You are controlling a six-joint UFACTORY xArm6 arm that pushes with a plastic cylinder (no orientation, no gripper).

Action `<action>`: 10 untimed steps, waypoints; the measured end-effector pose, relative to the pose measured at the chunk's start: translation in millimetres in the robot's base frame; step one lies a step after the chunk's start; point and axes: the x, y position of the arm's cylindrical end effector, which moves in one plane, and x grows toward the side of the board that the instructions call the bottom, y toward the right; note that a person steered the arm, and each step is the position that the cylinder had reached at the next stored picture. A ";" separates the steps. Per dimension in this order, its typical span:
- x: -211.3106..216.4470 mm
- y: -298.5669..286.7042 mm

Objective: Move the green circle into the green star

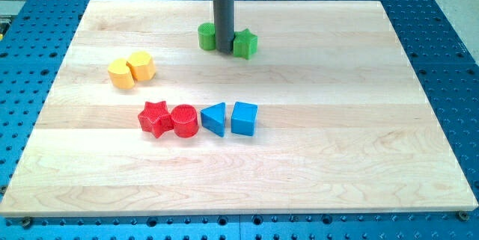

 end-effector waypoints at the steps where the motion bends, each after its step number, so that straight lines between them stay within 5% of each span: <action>1: 2.6 -14.5; 3: 50.6 -75.9; 5: -18.8 -101.2; 10: -34.1 10.2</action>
